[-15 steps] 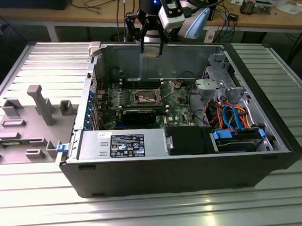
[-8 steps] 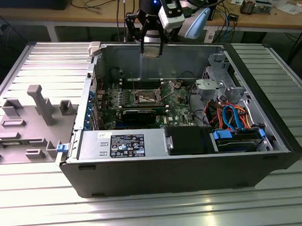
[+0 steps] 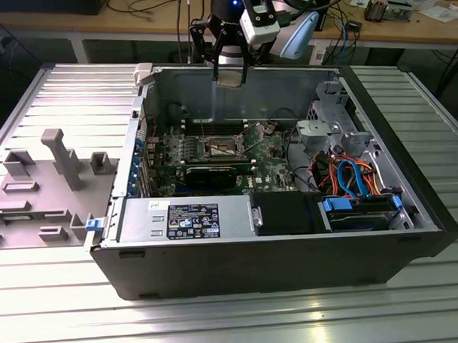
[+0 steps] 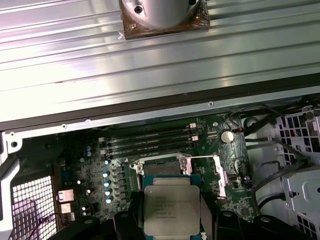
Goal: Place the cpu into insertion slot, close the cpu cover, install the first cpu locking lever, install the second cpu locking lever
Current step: 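Place the cpu into insertion slot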
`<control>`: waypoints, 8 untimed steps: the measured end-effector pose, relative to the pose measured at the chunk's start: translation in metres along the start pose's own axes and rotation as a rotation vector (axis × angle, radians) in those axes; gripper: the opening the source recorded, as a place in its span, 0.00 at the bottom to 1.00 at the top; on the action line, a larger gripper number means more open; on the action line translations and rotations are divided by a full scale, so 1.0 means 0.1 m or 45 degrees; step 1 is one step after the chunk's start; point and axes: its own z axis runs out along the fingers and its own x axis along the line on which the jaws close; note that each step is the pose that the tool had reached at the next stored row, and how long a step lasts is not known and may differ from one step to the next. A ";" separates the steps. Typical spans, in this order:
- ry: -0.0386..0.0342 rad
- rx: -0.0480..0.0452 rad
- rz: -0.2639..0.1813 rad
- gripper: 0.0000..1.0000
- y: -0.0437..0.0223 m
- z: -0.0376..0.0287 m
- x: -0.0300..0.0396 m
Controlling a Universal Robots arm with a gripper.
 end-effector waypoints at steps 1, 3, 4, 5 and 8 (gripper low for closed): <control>0.0000 0.000 0.001 0.54 0.000 0.000 0.000; -0.0001 0.000 0.002 0.54 0.000 0.000 0.000; -0.0003 0.000 0.003 0.54 0.000 0.000 0.000; -0.0004 0.000 0.005 0.54 0.000 0.000 0.000; -0.0007 0.000 0.008 0.54 0.000 0.000 0.000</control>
